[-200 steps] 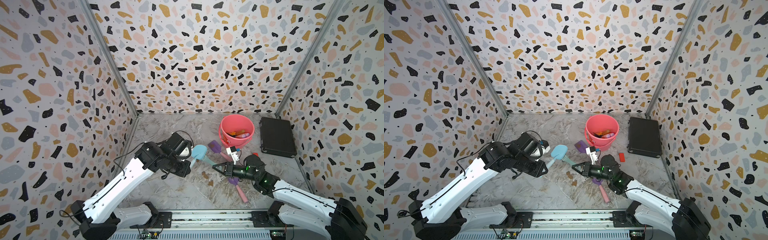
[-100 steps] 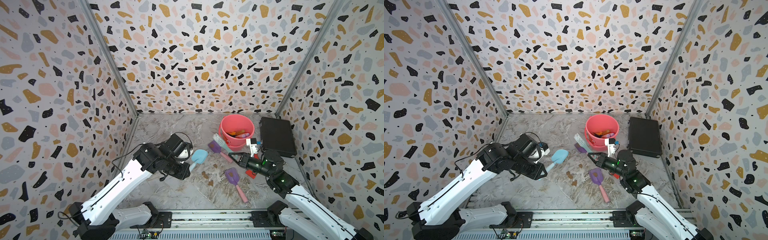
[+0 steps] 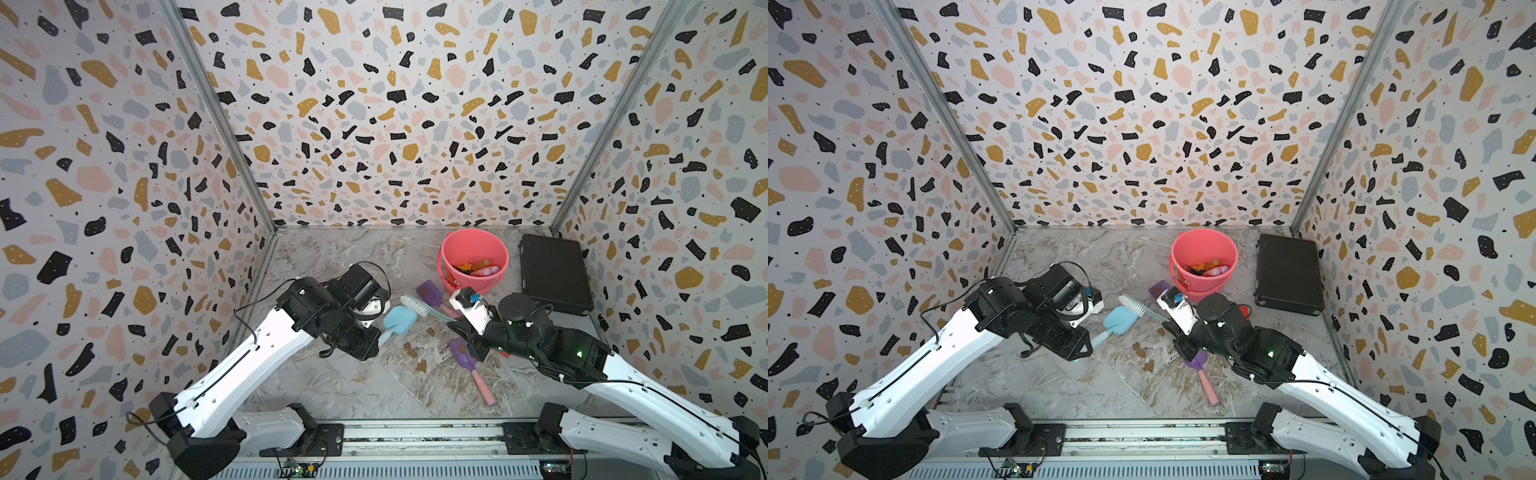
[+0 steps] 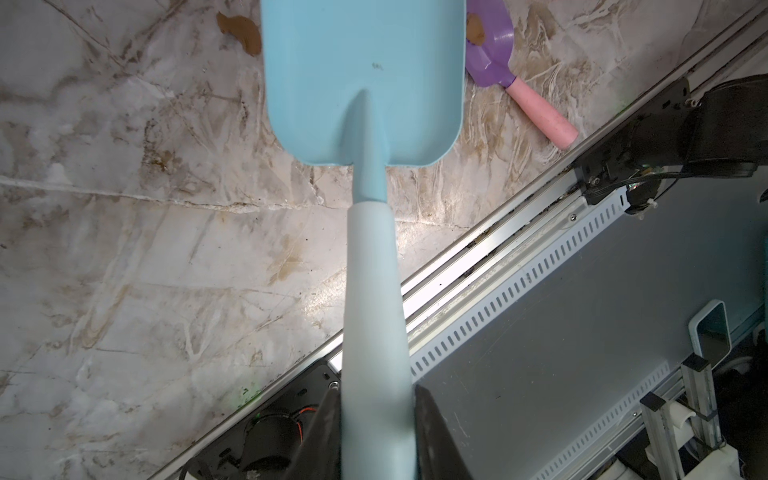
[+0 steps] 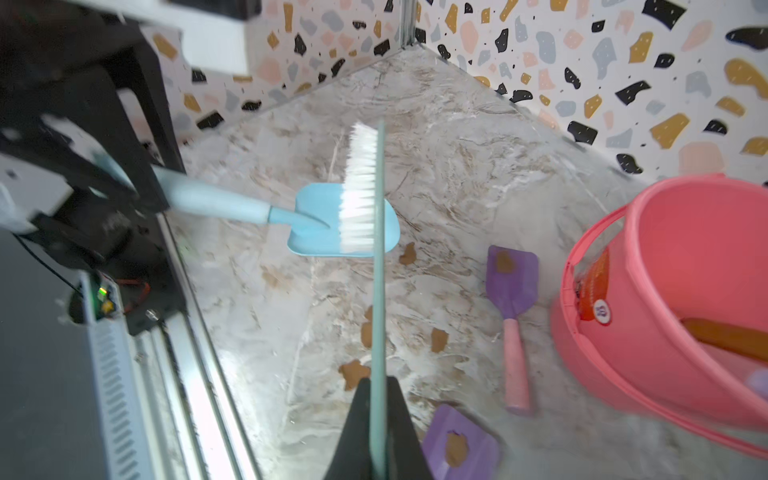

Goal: Brush the soil off the hand trowel and place it into the bucket
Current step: Brush off the soil from the hand trowel.

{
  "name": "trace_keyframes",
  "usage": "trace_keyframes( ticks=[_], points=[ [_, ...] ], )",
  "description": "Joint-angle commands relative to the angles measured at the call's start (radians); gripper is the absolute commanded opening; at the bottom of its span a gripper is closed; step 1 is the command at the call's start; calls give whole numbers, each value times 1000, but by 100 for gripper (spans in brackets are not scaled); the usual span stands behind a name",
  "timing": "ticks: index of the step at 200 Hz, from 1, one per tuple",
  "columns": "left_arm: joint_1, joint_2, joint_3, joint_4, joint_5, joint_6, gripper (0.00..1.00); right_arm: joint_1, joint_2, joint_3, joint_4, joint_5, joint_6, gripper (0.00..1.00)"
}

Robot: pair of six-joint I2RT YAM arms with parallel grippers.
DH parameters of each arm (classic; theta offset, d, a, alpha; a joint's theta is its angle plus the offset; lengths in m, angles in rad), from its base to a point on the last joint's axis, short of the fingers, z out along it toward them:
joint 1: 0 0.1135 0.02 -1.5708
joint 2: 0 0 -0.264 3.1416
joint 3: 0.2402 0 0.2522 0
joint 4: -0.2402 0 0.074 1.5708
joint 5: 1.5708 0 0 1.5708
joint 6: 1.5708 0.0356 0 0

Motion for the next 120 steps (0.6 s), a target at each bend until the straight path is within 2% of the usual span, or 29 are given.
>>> trace_keyframes(
  ticks=[1,23,48,77,120],
  points=[
    [-1,-1,9,-32,25,39,0,104,30,38,-70,261,-268,0],
    [-1,1,-5,-23,36,38,0,214,74,38,-28,382,-375,0],
    [0,-1,-8,-6,50,33,0,277,131,37,23,437,-417,0],
    [-1,-5,-4,-18,35,32,0,287,165,11,45,508,-455,0],
    [-1,-25,7,-55,-14,34,0,286,115,-89,65,660,-543,0]
  ],
)
